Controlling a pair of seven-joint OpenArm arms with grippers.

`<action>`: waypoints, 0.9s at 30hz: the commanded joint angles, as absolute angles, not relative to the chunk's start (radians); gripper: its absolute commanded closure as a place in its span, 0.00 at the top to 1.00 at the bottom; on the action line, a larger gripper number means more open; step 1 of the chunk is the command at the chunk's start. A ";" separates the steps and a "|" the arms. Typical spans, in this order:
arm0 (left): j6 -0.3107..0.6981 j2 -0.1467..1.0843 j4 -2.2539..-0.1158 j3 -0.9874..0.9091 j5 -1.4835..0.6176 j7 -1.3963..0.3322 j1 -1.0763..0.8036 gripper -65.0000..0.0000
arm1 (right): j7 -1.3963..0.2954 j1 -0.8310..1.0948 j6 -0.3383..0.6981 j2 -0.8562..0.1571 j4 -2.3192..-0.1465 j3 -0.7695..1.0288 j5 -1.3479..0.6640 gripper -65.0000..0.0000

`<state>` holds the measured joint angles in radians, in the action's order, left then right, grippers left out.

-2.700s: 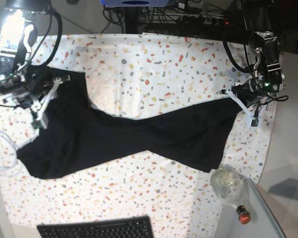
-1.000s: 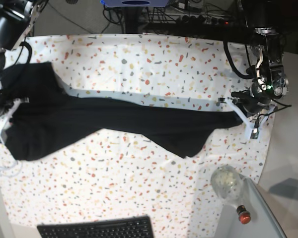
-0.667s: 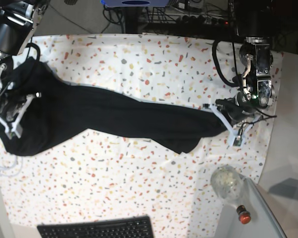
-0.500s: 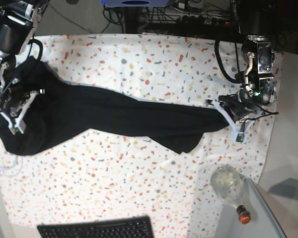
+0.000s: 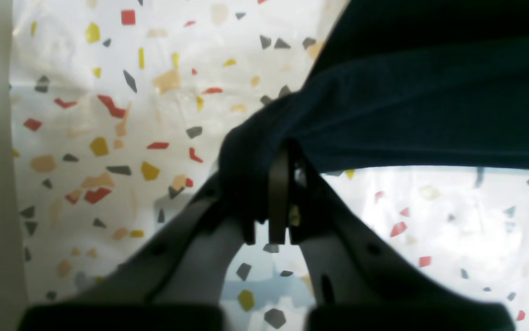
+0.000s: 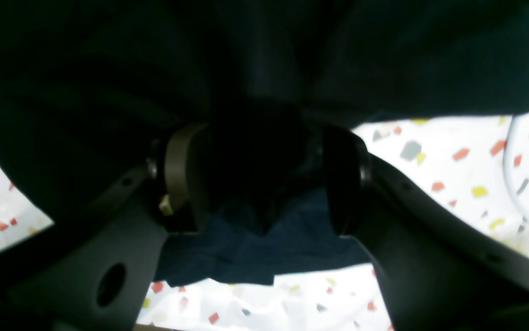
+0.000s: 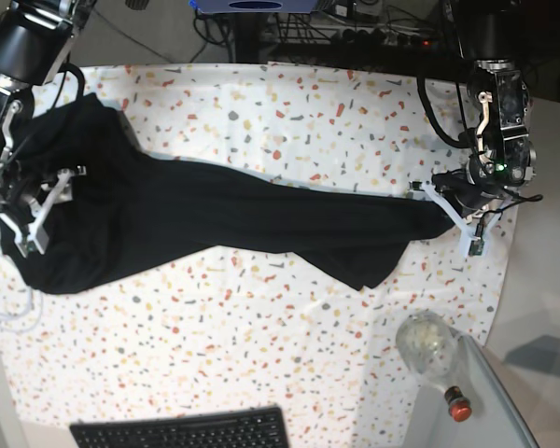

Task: Layout the t-shirt on the table in an organized manner, then fold the t-shirt properly
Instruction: 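Hold the shirt ends with both grippers and stretch it taut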

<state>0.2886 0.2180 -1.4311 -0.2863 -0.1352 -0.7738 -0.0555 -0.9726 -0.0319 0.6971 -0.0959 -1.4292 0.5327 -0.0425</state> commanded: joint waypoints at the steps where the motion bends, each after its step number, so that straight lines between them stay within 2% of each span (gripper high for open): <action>1: 0.285 0.228 -1.449 -0.289 -0.137 -0.759 -0.044 0.00 | -0.983 -0.039 0.698 -0.108 -1.463 0.536 -0.048 0.56; 7: 0.285 0.229 -1.448 -0.289 -0.137 -0.759 -0.044 0.00 | -1.030 -0.021 0.698 -0.071 -1.567 0.535 -0.048 0.56; 9: 0.285 0.229 -1.448 -0.289 -0.137 -0.759 -0.044 0.00 | -1.052 -0.016 0.698 -0.064 -1.589 0.533 -0.048 0.52; 11: 0.285 0.229 -1.448 -0.289 -0.137 -0.759 -0.044 0.00 | -1.058 -0.016 0.698 -0.047 -1.589 0.533 -0.048 0.35; 13: 0.285 0.231 -1.448 -0.289 -0.137 -0.759 -0.044 0.00 | -1.059 -0.018 0.698 -0.045 -1.572 0.533 -0.048 0.12; 15: 0.285 0.231 -1.448 -0.291 -0.137 -0.759 -0.044 0.00 | -1.063 -0.027 0.698 -0.045 -1.549 0.533 -0.048 0.00; 21: 0.285 0.231 -1.448 -0.295 -0.137 -0.759 -0.044 0.00 | -1.064 -0.028 0.698 -0.045 -1.547 0.542 -0.047 0.00; 27: 0.285 0.240 -1.457 -0.294 -0.137 -0.759 -0.054 0.00 | -1.133 0.022 0.698 -0.045 -1.751 0.544 -0.048 0.00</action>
